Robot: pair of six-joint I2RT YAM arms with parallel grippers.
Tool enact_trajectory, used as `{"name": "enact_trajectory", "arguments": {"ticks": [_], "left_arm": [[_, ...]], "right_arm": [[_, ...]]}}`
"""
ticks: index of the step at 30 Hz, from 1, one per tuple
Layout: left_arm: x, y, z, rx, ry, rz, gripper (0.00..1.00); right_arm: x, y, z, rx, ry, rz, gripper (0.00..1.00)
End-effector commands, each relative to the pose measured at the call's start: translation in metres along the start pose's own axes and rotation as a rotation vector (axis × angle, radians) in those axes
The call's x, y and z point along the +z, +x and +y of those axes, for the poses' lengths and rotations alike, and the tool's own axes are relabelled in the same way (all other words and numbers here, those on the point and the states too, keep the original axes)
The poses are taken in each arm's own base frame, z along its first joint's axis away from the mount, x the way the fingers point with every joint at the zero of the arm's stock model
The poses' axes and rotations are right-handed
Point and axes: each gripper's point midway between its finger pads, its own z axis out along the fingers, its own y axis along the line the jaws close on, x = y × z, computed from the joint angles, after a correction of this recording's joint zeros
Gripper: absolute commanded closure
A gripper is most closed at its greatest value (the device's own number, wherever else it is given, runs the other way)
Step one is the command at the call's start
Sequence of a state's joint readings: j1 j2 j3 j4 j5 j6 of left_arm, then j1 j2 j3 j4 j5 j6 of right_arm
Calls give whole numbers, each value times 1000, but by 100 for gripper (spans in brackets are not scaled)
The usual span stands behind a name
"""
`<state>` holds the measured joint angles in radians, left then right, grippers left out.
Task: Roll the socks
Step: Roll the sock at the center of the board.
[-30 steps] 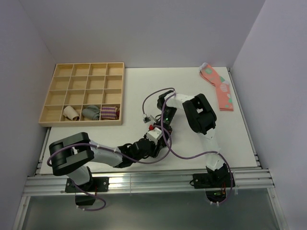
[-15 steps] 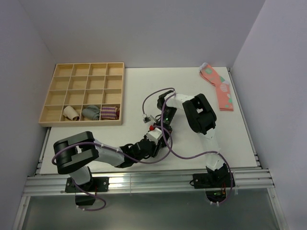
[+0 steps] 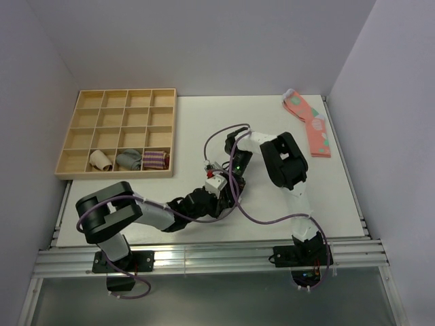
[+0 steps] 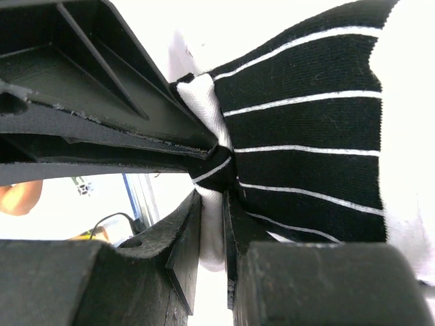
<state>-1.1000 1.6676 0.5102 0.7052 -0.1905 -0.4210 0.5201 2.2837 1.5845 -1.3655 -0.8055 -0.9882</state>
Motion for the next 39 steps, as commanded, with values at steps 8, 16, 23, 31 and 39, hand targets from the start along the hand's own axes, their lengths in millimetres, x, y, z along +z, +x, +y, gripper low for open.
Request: {"name": "enact_trajectory", "arguments": {"ticks": [8, 16, 23, 31, 39], "left_arm": [[1, 54, 13, -136, 48, 211, 99], [3, 72, 24, -197, -25, 359, 100], [-3, 82, 35, -237, -72, 445, 100], [-16, 103, 60, -352, -115, 546, 100], [-24, 109, 68, -408, -114, 655, 100]], "right_arm": [[-14, -8, -18, -25, 167, -90, 68], [-51, -37, -17, 29, 235, -299, 55], [-112, -50, -27, 91, 303, -556, 50], [-164, -43, -15, 76, 395, -720, 49], [-167, -18, 3, -43, 546, -707, 50]]}}
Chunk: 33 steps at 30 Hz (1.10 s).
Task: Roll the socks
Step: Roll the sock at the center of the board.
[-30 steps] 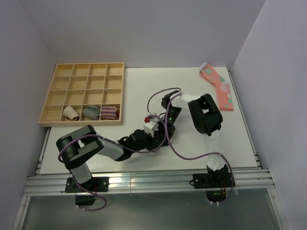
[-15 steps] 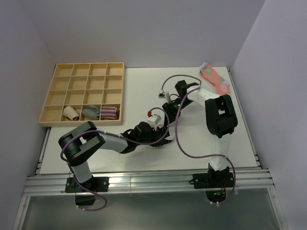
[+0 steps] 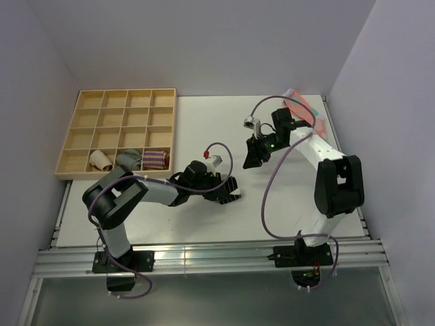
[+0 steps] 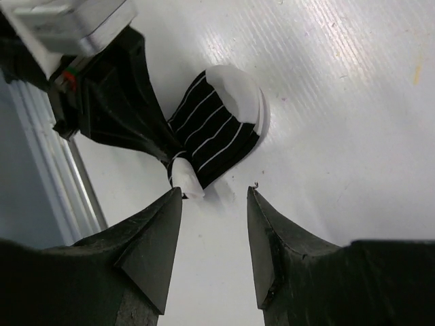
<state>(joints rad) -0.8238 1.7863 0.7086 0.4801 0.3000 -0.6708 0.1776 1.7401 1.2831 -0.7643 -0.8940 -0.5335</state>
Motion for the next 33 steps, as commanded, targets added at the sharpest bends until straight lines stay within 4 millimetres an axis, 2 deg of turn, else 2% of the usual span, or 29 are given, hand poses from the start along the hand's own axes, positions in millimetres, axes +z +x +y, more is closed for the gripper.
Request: {"name": "enact_trajectory", "arguments": {"ticks": [1, 6, 8, 11, 12, 13, 15, 16, 18, 19, 23, 33], "left_arm": [[-30, 97, 86, -88, -314, 350, 100], [-35, 100, 79, -119, -260, 417, 100], [-36, 95, 79, -136, -251, 423, 100], [-34, 96, 74, -163, -213, 439, 100], [-33, 97, 73, -178, -210, 441, 100], [-33, 100, 72, -188, -200, 448, 100], [-33, 104, 72, -209, -197, 460, 99], [-34, 105, 69, -215, -180, 466, 100], [-36, 106, 65, -227, -167, 470, 100], [-37, 107, 65, -233, -169, 478, 100], [-38, 110, 61, -261, -151, 500, 100], [-41, 115, 49, -306, -100, 534, 100]], "right_arm": [[-18, -3, 9, -165, 63, -56, 50], [-28, 15, 24, -365, 113, -81, 46], [-31, 25, 31, -472, 132, -74, 44], [-28, 37, 37, -602, 177, -52, 43], [-27, 37, 45, -657, 185, -52, 42], [-19, 48, 46, -692, 186, -31, 42], [-12, 56, 47, -752, 226, -2, 43], [-2, 62, 58, -814, 215, -2, 42], [4, 69, 59, -866, 247, 17, 42], [14, 74, 69, -916, 230, 14, 42], [29, 79, 76, -1010, 249, 16, 42], [54, 86, 80, -1198, 295, 37, 44]]}}
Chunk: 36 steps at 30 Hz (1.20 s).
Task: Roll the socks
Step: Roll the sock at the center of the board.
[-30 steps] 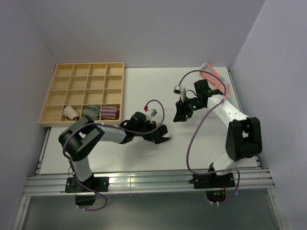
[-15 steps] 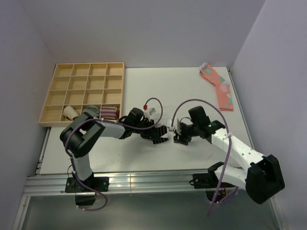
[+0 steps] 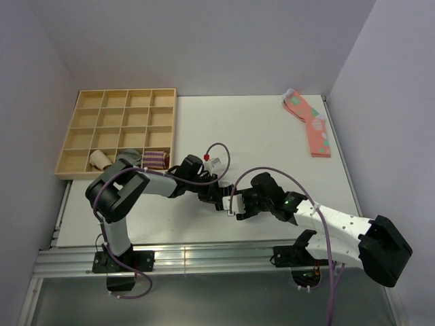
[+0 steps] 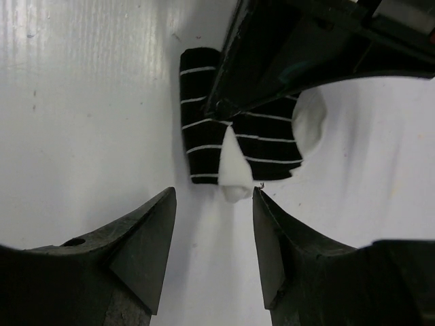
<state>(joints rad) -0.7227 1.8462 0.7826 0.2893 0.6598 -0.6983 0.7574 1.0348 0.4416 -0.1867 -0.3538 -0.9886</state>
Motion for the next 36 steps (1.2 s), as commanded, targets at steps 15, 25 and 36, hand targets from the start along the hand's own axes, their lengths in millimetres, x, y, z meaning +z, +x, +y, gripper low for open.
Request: {"name": "enact_trajectory", "arguments": {"ticks": [15, 25, 36], "left_arm": [[-7, 87, 63, -208, -212, 248, 100], [-7, 90, 63, -215, -207, 253, 100], [-7, 90, 62, -221, -192, 258, 100]], "right_arm": [[16, -20, 6, -217, 99, -22, 47], [28, -17, 19, -249, 53, -2, 48], [33, -7, 32, -259, -13, 30, 49]]}}
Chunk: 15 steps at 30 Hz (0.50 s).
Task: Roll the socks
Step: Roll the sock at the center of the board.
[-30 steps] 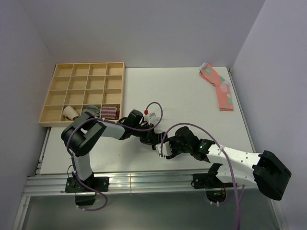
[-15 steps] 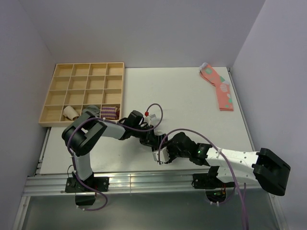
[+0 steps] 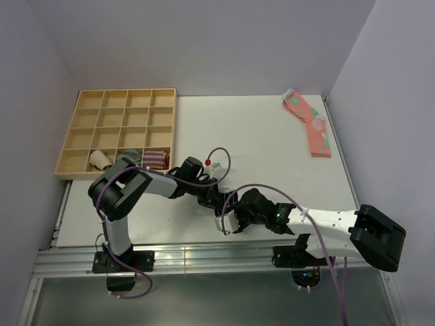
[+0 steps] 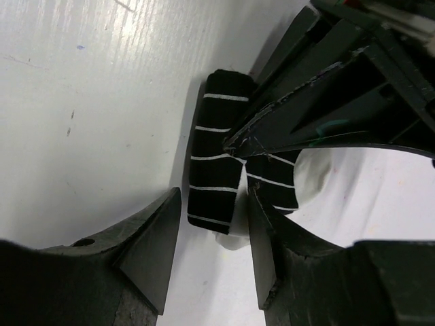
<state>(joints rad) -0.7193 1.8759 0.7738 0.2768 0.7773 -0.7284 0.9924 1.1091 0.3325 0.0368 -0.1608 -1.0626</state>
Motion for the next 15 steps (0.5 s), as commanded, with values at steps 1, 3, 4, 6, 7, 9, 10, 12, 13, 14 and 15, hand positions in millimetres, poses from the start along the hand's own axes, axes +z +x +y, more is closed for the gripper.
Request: {"name": "enact_trajectory", "arguments": {"ticks": [1, 3, 4, 6, 7, 9, 10, 12, 13, 14, 15], "left_arm": [[-3, 63, 69, -174, -245, 141, 100], [-4, 63, 69, -174, -244, 140, 100], [-4, 63, 68, -176, -238, 140, 100], [-4, 63, 68, -176, -235, 140, 100], [-4, 63, 68, -183, -233, 139, 100], [-4, 63, 66, -185, -222, 141, 99], [-3, 64, 66, -189, -220, 140, 99], [-4, 64, 65, -192, -214, 141, 99], [-4, 64, 65, -195, -214, 140, 99], [-4, 65, 64, -196, -214, 140, 99], [-4, 65, 64, -195, -211, 138, 99]], "right_arm": [[5, 3, 10, -16, -44, 13, 49], [7, 3, 11, -10, -55, 16, 50], [7, 4, 12, -9, -60, 21, 51], [8, 2, 10, -6, -56, 14, 53], [9, 4, 11, -6, -63, 20, 53], [10, 3, 9, -2, -72, 28, 56], [11, 1, 8, 7, -80, 23, 58], [11, 1, 11, 15, -112, 38, 59], [12, 0, 13, 20, -133, 35, 62], [12, -6, 7, 32, -138, 25, 64], [10, -3, 16, 47, -187, 47, 64]]}}
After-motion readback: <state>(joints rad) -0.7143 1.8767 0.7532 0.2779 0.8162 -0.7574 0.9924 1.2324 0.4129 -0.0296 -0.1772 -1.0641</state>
